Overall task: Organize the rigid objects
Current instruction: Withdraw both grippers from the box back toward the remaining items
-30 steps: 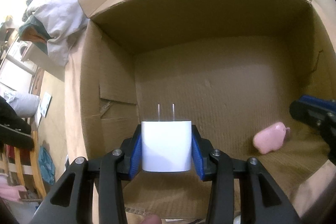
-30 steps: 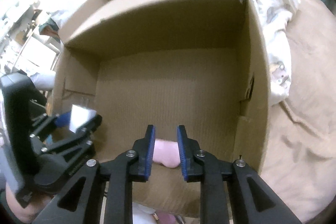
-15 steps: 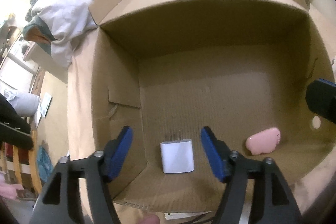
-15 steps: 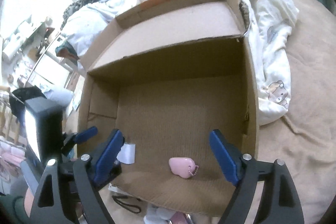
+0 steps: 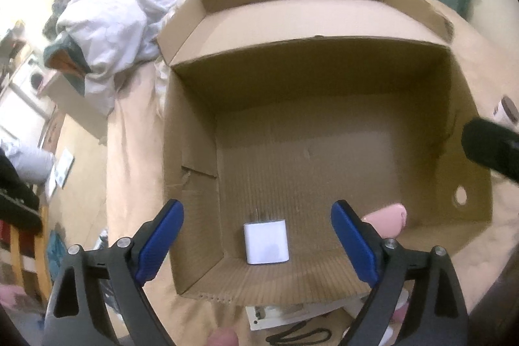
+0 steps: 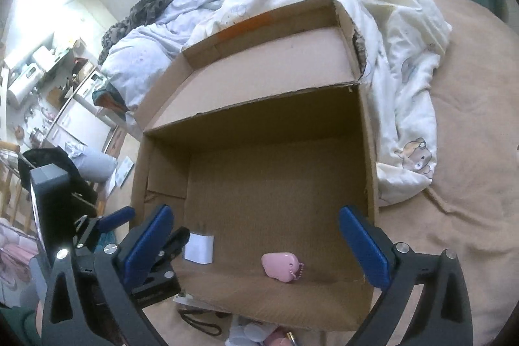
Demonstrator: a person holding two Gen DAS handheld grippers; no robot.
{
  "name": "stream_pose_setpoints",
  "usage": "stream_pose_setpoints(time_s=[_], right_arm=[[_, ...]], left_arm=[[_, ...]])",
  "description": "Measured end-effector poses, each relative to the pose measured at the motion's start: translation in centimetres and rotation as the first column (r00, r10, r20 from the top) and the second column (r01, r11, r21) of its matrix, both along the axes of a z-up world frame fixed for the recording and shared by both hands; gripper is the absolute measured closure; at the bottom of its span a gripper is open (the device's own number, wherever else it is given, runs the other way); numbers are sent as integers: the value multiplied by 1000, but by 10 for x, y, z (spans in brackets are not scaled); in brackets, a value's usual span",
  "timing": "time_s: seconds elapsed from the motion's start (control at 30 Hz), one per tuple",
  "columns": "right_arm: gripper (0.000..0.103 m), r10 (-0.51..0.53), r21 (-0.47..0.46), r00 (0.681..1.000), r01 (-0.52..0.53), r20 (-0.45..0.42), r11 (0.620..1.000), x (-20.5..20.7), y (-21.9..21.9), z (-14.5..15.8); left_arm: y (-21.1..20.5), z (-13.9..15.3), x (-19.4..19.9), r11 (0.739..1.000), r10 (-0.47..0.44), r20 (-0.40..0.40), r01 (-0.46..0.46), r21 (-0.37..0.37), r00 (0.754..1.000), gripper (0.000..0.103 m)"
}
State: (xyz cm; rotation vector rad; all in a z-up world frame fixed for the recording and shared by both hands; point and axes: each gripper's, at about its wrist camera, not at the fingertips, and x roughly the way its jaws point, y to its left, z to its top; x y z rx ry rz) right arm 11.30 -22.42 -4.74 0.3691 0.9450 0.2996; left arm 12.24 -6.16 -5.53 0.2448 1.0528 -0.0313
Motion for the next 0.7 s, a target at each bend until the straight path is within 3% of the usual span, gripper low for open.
stream_pose_setpoints(time_s=[0.2, 0.3, 0.7], right_arm=[[0, -11, 14, 1000, 10, 27, 1000, -14, -9, 13], [0, -11, 30, 999, 10, 31, 1000, -23, -11, 21], [0, 11, 44, 998, -14, 63, 999, -70, -12, 62]], left_arm=[[4, 10, -9, 1000, 16, -4, -16, -13, 1000, 12], [5, 22, -17, 999, 34, 28, -35, 27, 999, 12], [27, 71, -68, 996, 62, 35, -59, -68, 997, 12]])
